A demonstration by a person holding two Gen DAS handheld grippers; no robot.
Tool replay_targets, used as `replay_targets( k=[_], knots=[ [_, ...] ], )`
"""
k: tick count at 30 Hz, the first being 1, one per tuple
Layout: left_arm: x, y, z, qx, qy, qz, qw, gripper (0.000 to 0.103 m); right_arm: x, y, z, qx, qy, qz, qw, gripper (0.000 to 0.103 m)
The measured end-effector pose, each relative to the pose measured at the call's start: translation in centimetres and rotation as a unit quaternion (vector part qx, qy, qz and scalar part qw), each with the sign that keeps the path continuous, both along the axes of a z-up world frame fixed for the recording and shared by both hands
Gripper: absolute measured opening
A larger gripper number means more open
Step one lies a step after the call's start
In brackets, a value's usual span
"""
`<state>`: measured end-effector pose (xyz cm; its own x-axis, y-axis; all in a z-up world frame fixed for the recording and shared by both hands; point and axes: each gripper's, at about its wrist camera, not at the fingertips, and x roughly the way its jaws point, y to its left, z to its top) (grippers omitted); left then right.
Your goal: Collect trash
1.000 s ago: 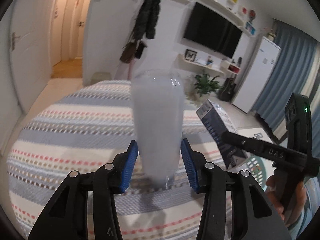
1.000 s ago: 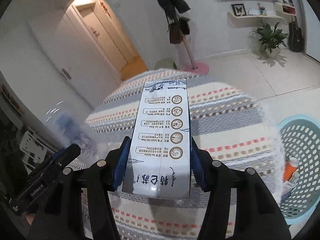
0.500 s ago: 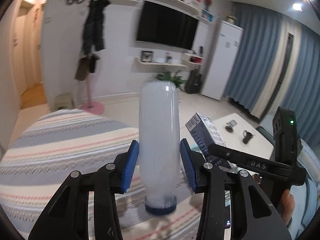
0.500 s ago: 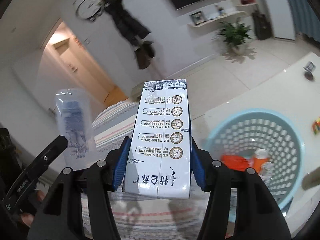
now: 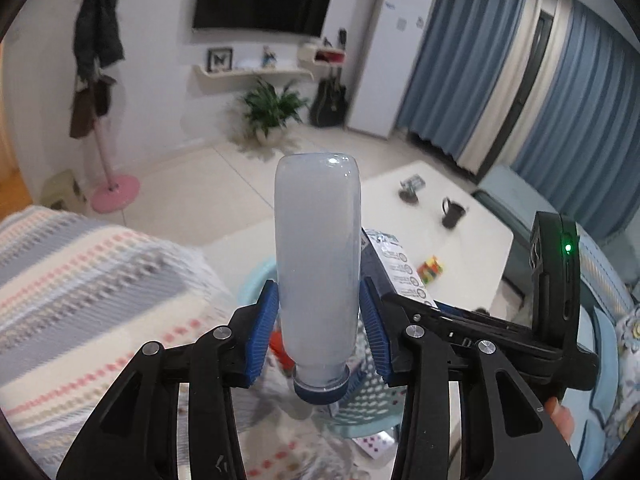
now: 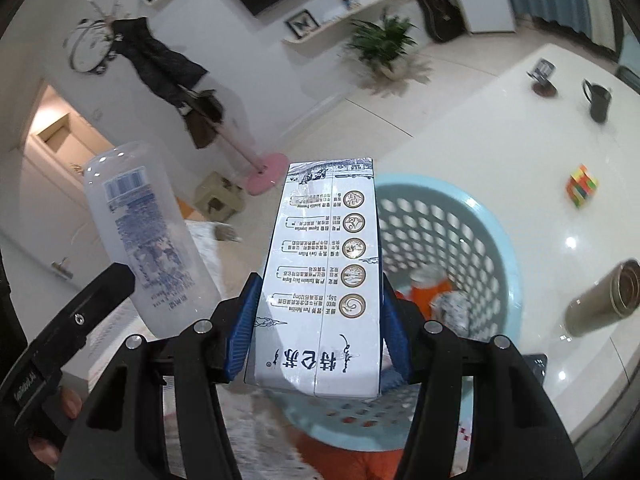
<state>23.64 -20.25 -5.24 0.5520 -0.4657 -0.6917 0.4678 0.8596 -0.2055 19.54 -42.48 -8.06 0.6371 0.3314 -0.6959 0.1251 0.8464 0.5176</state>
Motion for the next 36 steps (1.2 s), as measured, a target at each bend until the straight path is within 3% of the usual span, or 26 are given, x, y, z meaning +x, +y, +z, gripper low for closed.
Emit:
replay_targets(
  k=[8, 10, 16, 20, 24, 29, 31, 36],
  knots=[
    [0.8, -1.5, -3.5, 0.000, 0.047, -0.003, 0.9989, 0.041, -0.3, -1.9, -3.6, 0.003, 0.036, -0.017, 0.999, 0.056],
    [0.8, -1.4, -3.4, 0.003, 0.045, 0.000, 0.9990, 0.047, -0.4, -2.1, -3.7, 0.001, 0.037, -0.020, 0.999, 0.059],
    [-0.4, -0.3, -2.5, 0.011, 0.027, 0.007, 0.9996, 0.049, -0.6, -1.9, -3.1, 0.002, 0.030, -0.018, 0.999, 0.060],
    [-1.3, 1.7, -1.7, 0.009, 0.018, 0.017, 0.9997, 0.056, -0.9, 0.3, -2.0, -0.008, 0.023, 0.000, 1.000, 0.060],
    [-2.6, 3.8, -0.4, 0.005, 0.000, 0.044, 0.9990, 0.071, -1.6, 3.5, 0.1, -0.047, 0.005, 0.022, 0.999, 0.060],
    [-4.3, 7.5, 1.9, -0.013, -0.023, 0.077, 0.9967, 0.077, -2.7, 7.5, 3.1, -0.092, -0.030, 0.044, 0.994, 0.063],
    [-5.5, 9.3, 3.0, -0.010, -0.043, 0.103, 0.9937, 0.084, -3.4, 9.3, 4.5, -0.111, -0.046, 0.053, 0.991, 0.065],
    [-8.7, 13.1, 4.6, -0.015, -0.078, 0.159, 0.9841, 0.088, -5.0, 13.2, 7.2, -0.151, -0.082, 0.075, 0.982, 0.065]
  ],
)
